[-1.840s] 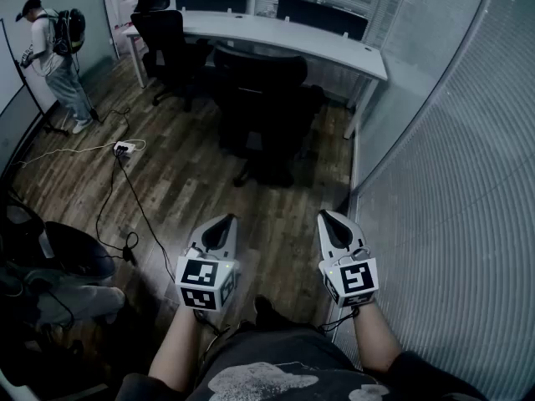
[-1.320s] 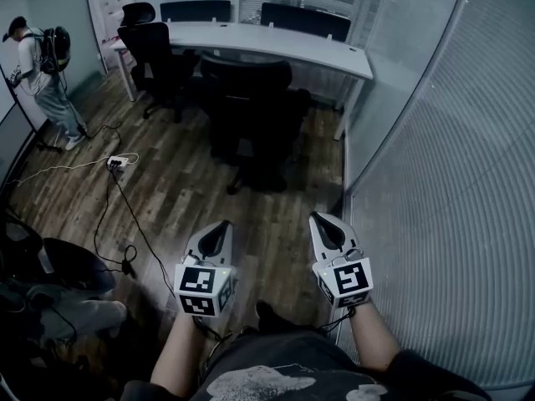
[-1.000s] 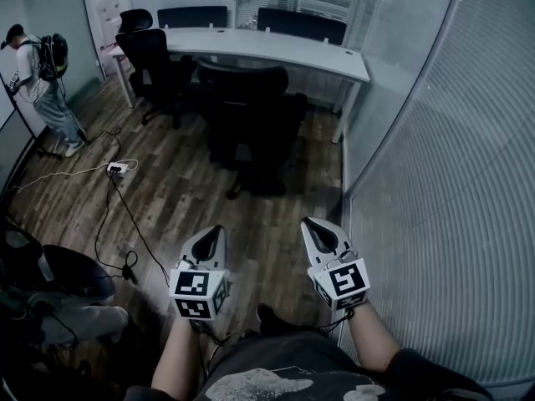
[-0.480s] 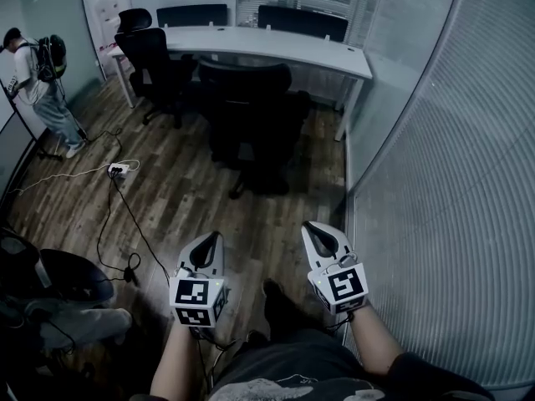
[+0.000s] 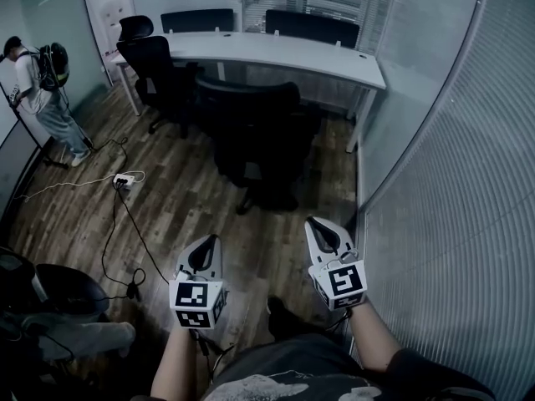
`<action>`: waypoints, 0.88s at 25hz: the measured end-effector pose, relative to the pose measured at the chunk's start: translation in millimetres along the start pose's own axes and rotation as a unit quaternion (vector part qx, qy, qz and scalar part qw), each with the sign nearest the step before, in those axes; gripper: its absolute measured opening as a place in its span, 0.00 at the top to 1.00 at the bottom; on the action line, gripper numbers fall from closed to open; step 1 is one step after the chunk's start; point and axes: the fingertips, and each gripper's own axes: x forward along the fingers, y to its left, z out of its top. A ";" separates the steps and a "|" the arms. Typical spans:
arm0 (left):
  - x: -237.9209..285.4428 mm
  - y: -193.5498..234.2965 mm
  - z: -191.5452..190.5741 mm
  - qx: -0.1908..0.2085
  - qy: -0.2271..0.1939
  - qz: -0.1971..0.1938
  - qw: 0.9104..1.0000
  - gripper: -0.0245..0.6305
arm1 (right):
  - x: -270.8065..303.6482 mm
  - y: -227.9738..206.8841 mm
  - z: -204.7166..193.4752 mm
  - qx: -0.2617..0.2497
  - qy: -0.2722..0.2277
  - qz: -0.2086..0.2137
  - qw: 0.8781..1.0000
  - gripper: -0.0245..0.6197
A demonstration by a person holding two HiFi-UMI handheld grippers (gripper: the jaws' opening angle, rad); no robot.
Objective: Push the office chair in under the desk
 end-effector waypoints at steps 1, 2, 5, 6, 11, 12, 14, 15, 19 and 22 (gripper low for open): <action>9.9 4.4 2.4 0.001 0.000 0.005 1.000 0.94 | 10.0 -9.1 -1.8 -0.001 0.003 -0.005 1.000 0.92; 18.9 8.0 4.3 0.001 0.001 0.009 1.000 0.94 | 18.5 -17.6 -3.3 -0.004 0.005 -0.009 1.000 0.93; 41.0 14.3 9.6 -0.001 0.001 0.024 1.000 0.94 | 37.8 -39.2 -6.4 -0.005 0.005 -0.010 1.000 0.92; 48.0 15.6 11.9 -0.001 0.001 0.028 1.000 0.94 | 44.1 -45.4 -6.8 -0.003 0.003 -0.007 1.000 0.92; 82.4 24.7 28.7 -0.002 0.003 0.045 0.999 0.94 | 82.6 -72.4 -4.0 -0.002 0.000 0.006 1.000 0.92; 88.3 25.6 31.7 -0.001 0.004 0.047 0.999 0.94 | 89.6 -78.0 -3.4 -0.001 0.000 0.007 1.000 0.92; 98.7 27.4 36.7 0.002 0.005 0.054 0.999 0.94 | 101.5 -88.2 -1.5 0.000 -0.003 0.011 1.000 0.92; 103.3 28.9 38.8 0.003 0.004 0.059 0.998 0.94 | 106.8 -92.3 -0.4 -0.001 -0.005 0.014 1.000 0.92; 118.0 37.3 46.4 0.001 0.001 0.081 0.997 0.94 | 126.9 -105.6 0.9 -0.011 -0.009 0.028 1.000 0.92; 126.8 41.2 51.4 0.005 -0.002 0.095 0.995 0.94 | 140.4 -114.6 -2.1 -0.012 -0.006 0.035 0.999 0.92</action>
